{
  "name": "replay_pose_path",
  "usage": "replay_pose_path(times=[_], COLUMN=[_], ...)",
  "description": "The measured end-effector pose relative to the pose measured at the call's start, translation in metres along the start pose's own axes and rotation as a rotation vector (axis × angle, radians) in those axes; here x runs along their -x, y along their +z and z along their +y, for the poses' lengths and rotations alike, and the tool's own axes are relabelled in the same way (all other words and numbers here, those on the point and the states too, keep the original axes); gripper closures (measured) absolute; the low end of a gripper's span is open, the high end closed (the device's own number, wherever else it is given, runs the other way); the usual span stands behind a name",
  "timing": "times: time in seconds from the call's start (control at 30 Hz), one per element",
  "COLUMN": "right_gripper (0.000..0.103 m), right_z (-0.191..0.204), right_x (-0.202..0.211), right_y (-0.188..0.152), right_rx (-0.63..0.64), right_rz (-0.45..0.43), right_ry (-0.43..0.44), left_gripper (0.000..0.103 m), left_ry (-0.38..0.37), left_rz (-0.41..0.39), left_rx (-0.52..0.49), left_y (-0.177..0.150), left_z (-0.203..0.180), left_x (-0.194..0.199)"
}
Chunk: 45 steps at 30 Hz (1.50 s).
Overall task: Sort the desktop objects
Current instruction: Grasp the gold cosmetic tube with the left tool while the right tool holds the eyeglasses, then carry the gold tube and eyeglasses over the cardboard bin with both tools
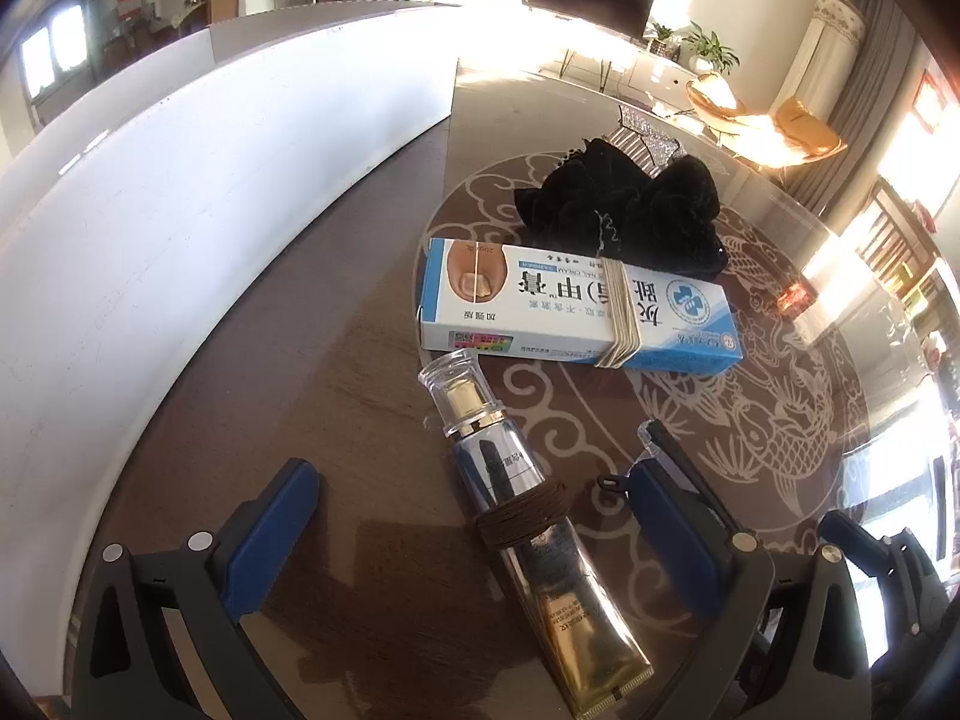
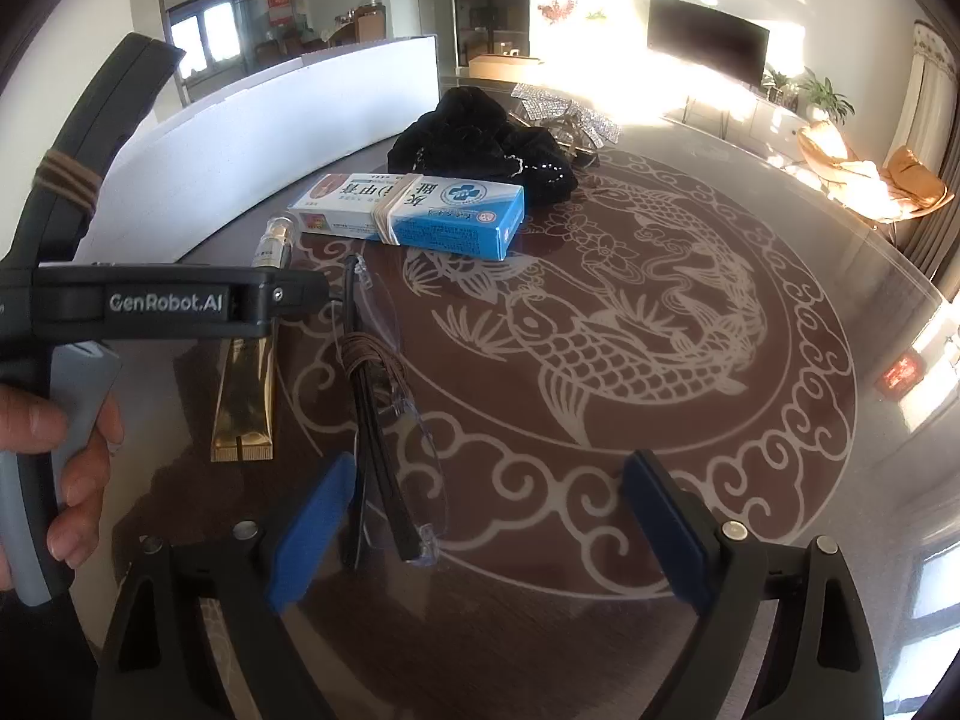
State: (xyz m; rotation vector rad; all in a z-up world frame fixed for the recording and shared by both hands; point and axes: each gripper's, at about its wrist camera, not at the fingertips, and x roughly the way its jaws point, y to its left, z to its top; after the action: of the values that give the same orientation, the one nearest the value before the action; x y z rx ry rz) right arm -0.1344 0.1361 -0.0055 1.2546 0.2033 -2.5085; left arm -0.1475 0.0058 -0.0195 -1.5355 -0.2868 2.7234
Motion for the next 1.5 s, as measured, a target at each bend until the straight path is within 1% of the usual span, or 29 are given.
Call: replay_pose_path(times=[0.03, 0.17, 0.27, 0.37, 0.43, 0.47, 0.53, 0.57, 0.63, 0.67, 0.8, 0.87, 0.9, 1.0, 1.07, 1.1, 1.2, 1.23, 1.3, 1.33, 1.37, 1.43, 1.5], right_gripper=[0.012, 0.012, 0.012, 0.012, 0.012, 0.012, 0.012, 0.012, 0.012, 0.012, 0.009, 0.005, 0.004, 0.004, 0.004, 0.005, 0.008, 0.009, 0.02, 0.03, 0.036, 0.036, 0.036], right_z=[0.0, -0.001, 0.0, 0.0, 0.0, 0.0, -0.001, -0.001, -0.001, -0.001, 0.002, 0.005, 0.005, 0.005, 0.006, 0.009, 0.019, 0.02, 0.022, 0.022, 0.022, 0.024, 0.031], right_x=[0.0, 0.0, 0.0, 0.0, 0.0, 0.0, 0.0, 0.0, 0.0, 0.0, -0.001, -0.003, -0.004, -0.004, -0.002, -0.003, -0.005, -0.006, -0.008, -0.01, -0.011, -0.015, -0.017], right_y=[0.0, 0.0, 0.0, 0.0, 0.0, 0.0, 0.0, 0.0, 0.0, 0.0, 0.0, 0.0, 0.0, 0.0, 0.001, 0.002, 0.013, 0.019, 0.031, 0.036, 0.04, 0.045, 0.049], right_rx=[-0.001, -0.002, -0.002, 0.0, -0.001, -0.002, -0.006, -0.007, -0.008, -0.007, 0.009, 0.023, 0.028, 0.028, 0.042, 0.067, 0.143, 0.155, 0.181, 0.191, 0.2, 0.222, 0.263], right_rz=[0.0, -0.001, -0.001, 0.0, -0.001, -0.001, -0.001, -0.002, -0.002, -0.002, 0.008, 0.015, 0.018, 0.018, 0.011, 0.019, 0.052, 0.068, 0.1, 0.117, 0.135, 0.168, 0.171], right_ry=[0.001, 0.002, 0.002, 0.0, 0.002, 0.0, 0.0, 0.001, 0.001, 0.0, -0.009, -0.014, -0.012, -0.009, 0.033, 0.05, 0.051, 0.063, 0.069, 0.072, 0.074, 0.076, 0.07], left_gripper=[0.0, 0.0, 0.0, 0.0, 0.0, 0.004, 0.039, 0.048, 0.073, 0.075, 0.075, 0.075, 0.075, 0.075, 0.075, 0.075, 0.075, 0.075, 0.075, 0.075, 0.075, 0.075, 0.075], left_ry=[-0.011, 0.047, 0.083, 0.135, 0.13, 0.126, 0.111, 0.107, 0.084, 0.077, 0.046, 0.031, 0.025, 0.003, -0.011, -0.017, -0.033, -0.036, -0.05, -0.056, -0.058, -0.063, -0.074], left_rz=[-0.011, -0.022, -0.022, -0.017, -0.032, -0.044, -0.087, -0.096, -0.099, -0.098, -0.1, -0.1, -0.1, -0.098, -0.098, -0.099, -0.104, -0.104, -0.102, -0.102, -0.103, -0.105, -0.105], left_rx=[0.007, -0.036, -0.061, -0.09, -0.098, -0.104, -0.127, -0.145, -0.17, -0.178, -0.193, -0.199, -0.203, -0.199, -0.187, -0.18, -0.174, -0.174, -0.172, -0.17, -0.169, -0.164, -0.153], left_y=[-0.002, -0.009, -0.009, -0.006, -0.007, -0.009, -0.013, -0.014, -0.017, -0.02, -0.039, -0.052, -0.059, -0.074, -0.081, -0.084, -0.087, -0.087, -0.086, -0.087, -0.087, -0.086, -0.086], left_z=[0.004, 0.009, 0.001, -0.009, -0.01, -0.01, -0.008, -0.009, -0.007, -0.005, 0.01, 0.018, 0.022, 0.033, 0.041, 0.043, 0.048, 0.049, 0.049, 0.049, 0.049, 0.05, 0.052], left_x=[0.002, 0.003, 0.0, -0.005, -0.004, -0.002, 0.006, 0.008, 0.012, 0.014, 0.03, 0.039, 0.044, 0.056, 0.062, 0.065, 0.069, 0.068, 0.068, 0.067, 0.066, 0.066, 0.065])
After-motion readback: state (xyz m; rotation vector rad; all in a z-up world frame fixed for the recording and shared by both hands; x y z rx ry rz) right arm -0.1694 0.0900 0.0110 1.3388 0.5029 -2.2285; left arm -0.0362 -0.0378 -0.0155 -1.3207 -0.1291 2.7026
